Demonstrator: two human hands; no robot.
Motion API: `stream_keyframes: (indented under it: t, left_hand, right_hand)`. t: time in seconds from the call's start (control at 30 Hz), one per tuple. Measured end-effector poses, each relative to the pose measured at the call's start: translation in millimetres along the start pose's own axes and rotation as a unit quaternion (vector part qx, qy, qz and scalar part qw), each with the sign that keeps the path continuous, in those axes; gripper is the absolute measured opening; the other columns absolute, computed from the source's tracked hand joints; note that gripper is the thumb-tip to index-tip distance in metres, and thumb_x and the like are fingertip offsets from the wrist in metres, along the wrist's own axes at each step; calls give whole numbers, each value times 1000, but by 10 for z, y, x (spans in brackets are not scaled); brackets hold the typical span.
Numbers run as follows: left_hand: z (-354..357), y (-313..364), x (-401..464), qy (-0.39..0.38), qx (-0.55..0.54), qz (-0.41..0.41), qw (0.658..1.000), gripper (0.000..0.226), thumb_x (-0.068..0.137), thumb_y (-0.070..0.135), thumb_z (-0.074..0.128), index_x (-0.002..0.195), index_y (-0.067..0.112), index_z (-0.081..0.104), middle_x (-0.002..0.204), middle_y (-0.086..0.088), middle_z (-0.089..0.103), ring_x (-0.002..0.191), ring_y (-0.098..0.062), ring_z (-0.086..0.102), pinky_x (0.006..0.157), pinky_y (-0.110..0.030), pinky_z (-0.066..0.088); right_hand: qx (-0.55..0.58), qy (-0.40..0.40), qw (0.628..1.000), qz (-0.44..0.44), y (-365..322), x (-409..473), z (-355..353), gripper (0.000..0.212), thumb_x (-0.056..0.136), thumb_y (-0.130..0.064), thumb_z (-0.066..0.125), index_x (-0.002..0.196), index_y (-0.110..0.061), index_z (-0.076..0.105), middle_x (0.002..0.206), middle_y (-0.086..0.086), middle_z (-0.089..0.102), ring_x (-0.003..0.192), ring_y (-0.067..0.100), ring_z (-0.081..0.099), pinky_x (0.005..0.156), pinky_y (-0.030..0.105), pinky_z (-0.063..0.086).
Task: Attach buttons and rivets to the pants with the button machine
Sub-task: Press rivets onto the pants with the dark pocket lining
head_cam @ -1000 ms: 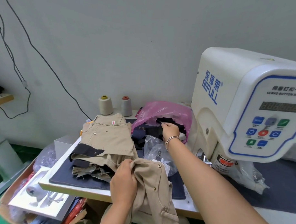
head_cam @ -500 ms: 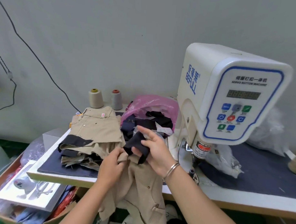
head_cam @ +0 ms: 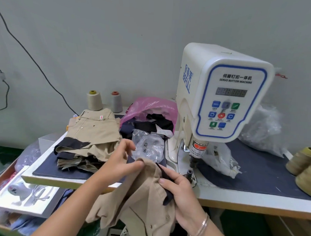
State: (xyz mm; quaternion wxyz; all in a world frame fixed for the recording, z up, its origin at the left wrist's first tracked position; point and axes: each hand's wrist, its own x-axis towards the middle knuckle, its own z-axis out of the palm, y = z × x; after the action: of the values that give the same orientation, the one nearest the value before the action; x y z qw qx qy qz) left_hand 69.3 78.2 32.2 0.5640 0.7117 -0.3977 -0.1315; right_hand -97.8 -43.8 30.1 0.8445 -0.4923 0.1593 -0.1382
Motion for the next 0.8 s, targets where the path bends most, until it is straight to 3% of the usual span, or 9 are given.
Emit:
stream_keyframes:
  t: [0.1,0.17,0.23,0.3,0.37,0.47,0.63,0.73,0.8]
  left_hand:
    - [-124,94,-139,-119,-141,-53,981,37,72,60,70,75,24,62,66,5,55,57,-9,47,55,-17,40]
    - [-105,173,-252,-244,-111,-122,956,43,82,58,63,82,16,70,72,-5,67,63,-14,60,55,-20,47]
    - [27,167,-347,-278,-23,-162,946,26,92,42,57,101,21,69,96,0,74,86,-10,69,71,-23,55]
    - [177,180,-394,-264,14,-155,952,22,95,32,56,116,28,63,113,13,69,107,-1,63,90,-22,50]
    - [333,252,-406,-254,-18,-151,955,30,88,40,61,115,26,64,114,12,69,109,-4,62,96,-26,46]
    - [415,317,-380,-225,-49,-147,962,38,77,50,67,82,13,58,82,1,58,79,-15,53,76,-36,40]
    - [277,354,-324,-168,-302,-203,916,43,73,28,72,112,10,68,112,-16,68,96,-27,67,76,-32,54]
    - [162,350,-264,-120,-356,-268,887,40,72,22,71,109,7,68,108,-16,66,92,-27,66,76,-34,51]
    - [109,366,-237,-100,-360,-301,877,35,75,18,69,107,4,66,100,-18,62,83,-26,64,71,-33,51]
  right_hand:
    - [19,40,999,-16,17,-122,-119,40,86,13,51,101,-15,75,105,12,72,90,19,70,66,21,55]
    - [3,57,998,-29,5,-151,-143,39,86,11,52,107,-17,72,106,11,72,89,19,70,64,21,55]
    - [-11,63,997,-37,1,-163,-143,40,86,10,53,107,-19,71,107,9,72,95,20,69,71,22,56]
    - [-16,63,997,-42,-3,-171,-111,42,87,10,52,103,-21,74,107,8,72,100,21,68,76,24,56]
    - [-17,64,997,-43,-19,-179,-83,43,88,10,52,101,-24,75,108,8,71,101,22,68,74,25,56]
    - [-26,75,996,-43,-62,-186,-110,44,88,6,54,102,-30,74,110,6,71,102,22,67,71,25,56]
    - [-31,134,987,-79,-116,-196,-261,39,85,-1,61,101,-35,74,112,-1,71,103,15,67,81,27,56]
    - [-3,156,983,-99,-143,-219,-303,35,77,-7,67,99,-32,75,110,4,71,99,16,68,88,30,55]
    - [-25,155,982,-106,-172,-245,-276,34,70,-24,69,102,-34,74,112,2,71,106,18,65,96,33,51]
